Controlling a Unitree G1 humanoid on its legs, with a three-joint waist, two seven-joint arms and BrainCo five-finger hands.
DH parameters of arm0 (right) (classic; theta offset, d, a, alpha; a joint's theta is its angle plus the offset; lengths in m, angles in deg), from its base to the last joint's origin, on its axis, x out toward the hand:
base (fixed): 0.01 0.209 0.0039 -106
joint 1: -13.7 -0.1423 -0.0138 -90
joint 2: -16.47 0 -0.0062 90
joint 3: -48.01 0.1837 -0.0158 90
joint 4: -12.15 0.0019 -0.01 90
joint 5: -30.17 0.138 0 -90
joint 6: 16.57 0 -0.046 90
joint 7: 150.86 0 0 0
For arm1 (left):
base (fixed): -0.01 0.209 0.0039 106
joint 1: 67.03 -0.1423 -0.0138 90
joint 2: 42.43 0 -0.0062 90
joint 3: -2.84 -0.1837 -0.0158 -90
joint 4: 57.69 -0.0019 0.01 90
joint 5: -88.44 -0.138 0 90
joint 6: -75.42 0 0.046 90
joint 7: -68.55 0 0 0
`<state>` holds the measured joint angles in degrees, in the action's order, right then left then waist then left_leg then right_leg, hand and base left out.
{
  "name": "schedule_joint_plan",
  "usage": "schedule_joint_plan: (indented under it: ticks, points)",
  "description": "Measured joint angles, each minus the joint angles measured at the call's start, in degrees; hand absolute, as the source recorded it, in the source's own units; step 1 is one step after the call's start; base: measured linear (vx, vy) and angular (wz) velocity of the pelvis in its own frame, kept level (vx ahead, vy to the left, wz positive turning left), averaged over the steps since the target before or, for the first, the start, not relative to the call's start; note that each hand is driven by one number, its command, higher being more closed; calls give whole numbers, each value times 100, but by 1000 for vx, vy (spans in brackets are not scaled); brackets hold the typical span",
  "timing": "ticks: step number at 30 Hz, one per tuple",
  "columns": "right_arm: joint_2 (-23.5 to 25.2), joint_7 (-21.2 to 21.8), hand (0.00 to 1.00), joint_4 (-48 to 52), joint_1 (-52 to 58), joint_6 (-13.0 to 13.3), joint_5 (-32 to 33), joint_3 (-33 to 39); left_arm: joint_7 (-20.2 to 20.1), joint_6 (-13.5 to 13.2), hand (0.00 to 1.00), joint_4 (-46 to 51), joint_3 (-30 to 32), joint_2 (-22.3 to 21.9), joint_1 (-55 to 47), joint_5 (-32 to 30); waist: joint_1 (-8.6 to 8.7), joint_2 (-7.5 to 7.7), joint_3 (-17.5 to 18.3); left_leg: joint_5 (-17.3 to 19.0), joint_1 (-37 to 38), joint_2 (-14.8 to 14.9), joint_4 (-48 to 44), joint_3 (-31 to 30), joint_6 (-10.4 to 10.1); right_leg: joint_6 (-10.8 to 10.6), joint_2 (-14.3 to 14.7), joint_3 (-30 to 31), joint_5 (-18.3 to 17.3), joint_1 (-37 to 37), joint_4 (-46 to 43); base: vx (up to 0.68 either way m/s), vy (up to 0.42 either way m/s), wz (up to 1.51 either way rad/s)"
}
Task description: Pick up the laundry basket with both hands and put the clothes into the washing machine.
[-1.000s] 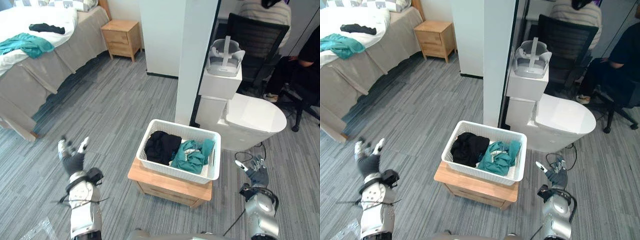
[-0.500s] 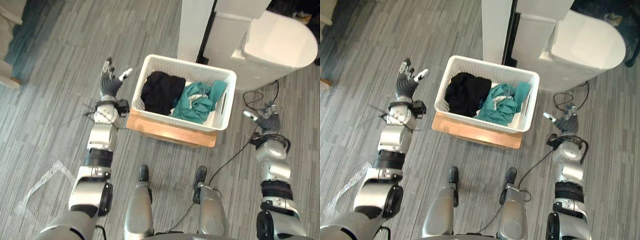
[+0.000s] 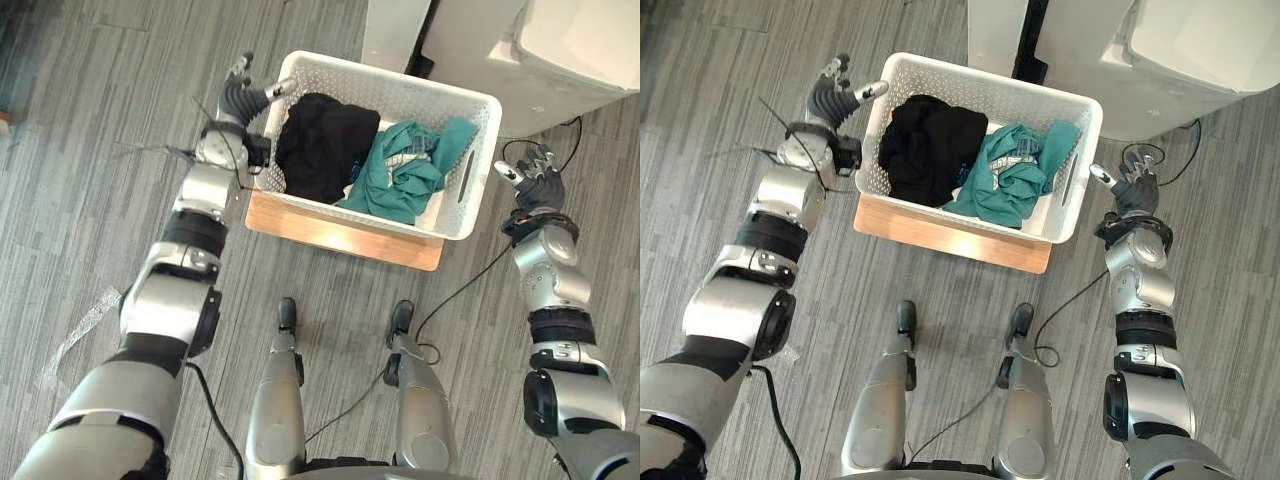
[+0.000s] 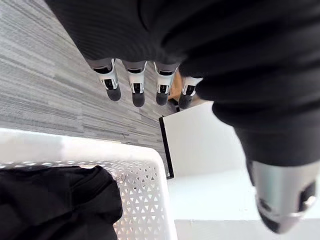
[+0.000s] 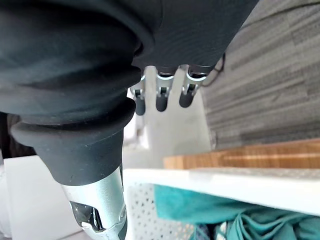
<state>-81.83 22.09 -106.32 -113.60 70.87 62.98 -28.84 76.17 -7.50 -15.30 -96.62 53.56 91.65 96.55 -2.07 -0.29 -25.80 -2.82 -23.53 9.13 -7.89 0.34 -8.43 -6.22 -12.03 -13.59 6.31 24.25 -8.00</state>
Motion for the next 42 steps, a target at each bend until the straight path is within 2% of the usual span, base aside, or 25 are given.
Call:
schedule_joint_plan:
  ticks: [7,10,15,19,24,27,36,39,42]
  points:
    - [-159,314,0,1,-28,8,835,-434,-303,5,0,-102,-894,60,278,-646,-15,1,-1,-3,-107,6,18,-11,-3,-8,1,-66,11,23,81,38,4,4]
    - [-367,509,0,7,-31,4,1200,-741,-649,-3,0,-100,-1592,275,455,-779,-23,5,-4,-3,-185,34,14,-3,-3,-6,16,-115,38,50,128,57,-2,4]
    - [-607,647,0,7,-68,-3,1868,-1135,-894,-27,0,-89,-2384,707,657,-1054,-30,11,-7,-2,-242,112,-21,136,-4,11,24,-106,71,113,127,35,-13,-5]
    - [-688,738,0,-75,-140,-2,2301,-1411,-954,-90,0,-137,-2653,850,682,-1117,-18,11,-7,4,-278,202,-53,152,-11,11,65,-114,71,118,129,6,-14,-3]
    - [-729,847,0,-466,-533,-11,2411,-1681,-960,-284,0,-553,-2639,857,897,-1115,-16,12,-7,-11,-413,324,-102,299,-34,46,144,-93,96,249,133,-17,-23,-5]
    - [-726,868,0,-502,-616,-17,2412,-1766,-875,-365,0,-763,-2414,821,903,-1116,-22,12,-7,-22,-422,381,-110,350,-49,61,192,-58,108,283,133,6,-11,-9]
    - [-468,975,0,-522,-802,-16,2277,-1762,-422,-373,0,-1121,-676,497,889,-1315,11,13,-7,-60,-449,517,-80,450,-107,88,334,3,127,375,174,13,-15,-7]
    - [-335,968,0,-431,-801,-10,2143,-1634,-148,-296,0,-1154,8,460,885,-957,86,13,-7,-120,-457,516,-5,463,-162,89,333,-21,128,394,185,19,1,4]
    - [-248,953,0,-407,-799,-2,2048,-1426,12,-213,0,-1155,548,439,845,-503,91,12,-7,-138,-466,539,-1,536,-178,90,344,-30,128,397,197,30,1,1]
